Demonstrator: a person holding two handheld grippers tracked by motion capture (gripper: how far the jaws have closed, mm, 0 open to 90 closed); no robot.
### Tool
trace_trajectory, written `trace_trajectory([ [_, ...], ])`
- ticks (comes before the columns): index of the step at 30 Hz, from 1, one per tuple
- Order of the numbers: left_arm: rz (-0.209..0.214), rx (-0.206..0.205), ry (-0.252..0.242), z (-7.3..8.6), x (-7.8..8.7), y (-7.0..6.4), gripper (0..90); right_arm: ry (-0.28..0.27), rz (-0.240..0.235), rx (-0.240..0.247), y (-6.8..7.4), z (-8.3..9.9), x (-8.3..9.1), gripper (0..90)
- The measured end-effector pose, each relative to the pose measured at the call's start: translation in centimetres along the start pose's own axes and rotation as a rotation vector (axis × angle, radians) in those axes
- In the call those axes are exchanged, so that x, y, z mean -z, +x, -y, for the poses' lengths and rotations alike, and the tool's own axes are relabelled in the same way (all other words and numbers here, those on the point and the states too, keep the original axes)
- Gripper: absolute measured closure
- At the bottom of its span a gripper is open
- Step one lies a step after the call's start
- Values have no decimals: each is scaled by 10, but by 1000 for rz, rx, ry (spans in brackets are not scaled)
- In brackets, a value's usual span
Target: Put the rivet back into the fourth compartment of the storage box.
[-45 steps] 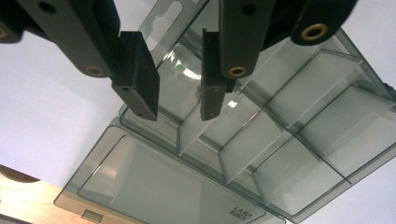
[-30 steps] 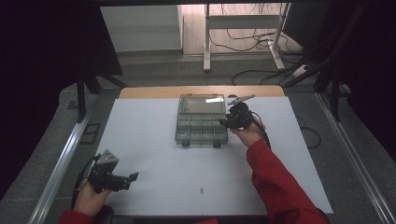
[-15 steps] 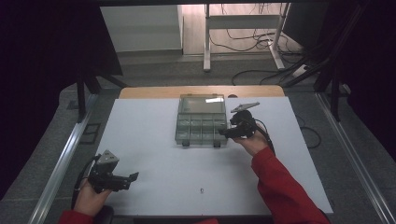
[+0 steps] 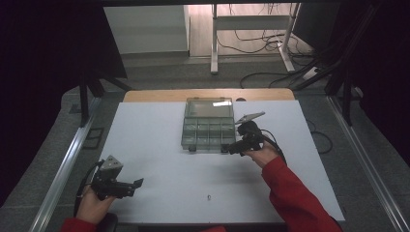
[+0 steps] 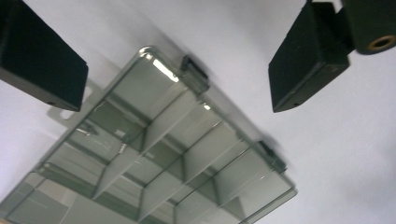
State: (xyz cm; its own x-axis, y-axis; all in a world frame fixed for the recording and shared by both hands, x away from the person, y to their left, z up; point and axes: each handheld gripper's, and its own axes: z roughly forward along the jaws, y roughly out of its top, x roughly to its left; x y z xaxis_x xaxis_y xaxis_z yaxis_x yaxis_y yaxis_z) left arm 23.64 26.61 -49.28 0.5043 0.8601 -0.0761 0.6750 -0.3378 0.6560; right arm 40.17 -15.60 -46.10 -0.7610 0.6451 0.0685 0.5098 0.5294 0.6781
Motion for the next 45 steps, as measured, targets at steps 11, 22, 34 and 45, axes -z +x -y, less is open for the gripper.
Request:
trace_trajectory([
  [11, -1, -4, 0, 0, 0, 0, 36, -14, -11, 61, 23, 11, 7, 0],
  [22, -3, -7, 2, 0, 0, -1, 37, -3, -44, 142, 36, 30, 12, 0],
  [34, -1, -4, 0, 0, 0, -1, 39, -21, -101, 167, 53, 53, 19, 0],
  [45, -1, -5, 2, 0, 0, -1, 39, 39, -154, 164, 79, 58, 9, 0],
])
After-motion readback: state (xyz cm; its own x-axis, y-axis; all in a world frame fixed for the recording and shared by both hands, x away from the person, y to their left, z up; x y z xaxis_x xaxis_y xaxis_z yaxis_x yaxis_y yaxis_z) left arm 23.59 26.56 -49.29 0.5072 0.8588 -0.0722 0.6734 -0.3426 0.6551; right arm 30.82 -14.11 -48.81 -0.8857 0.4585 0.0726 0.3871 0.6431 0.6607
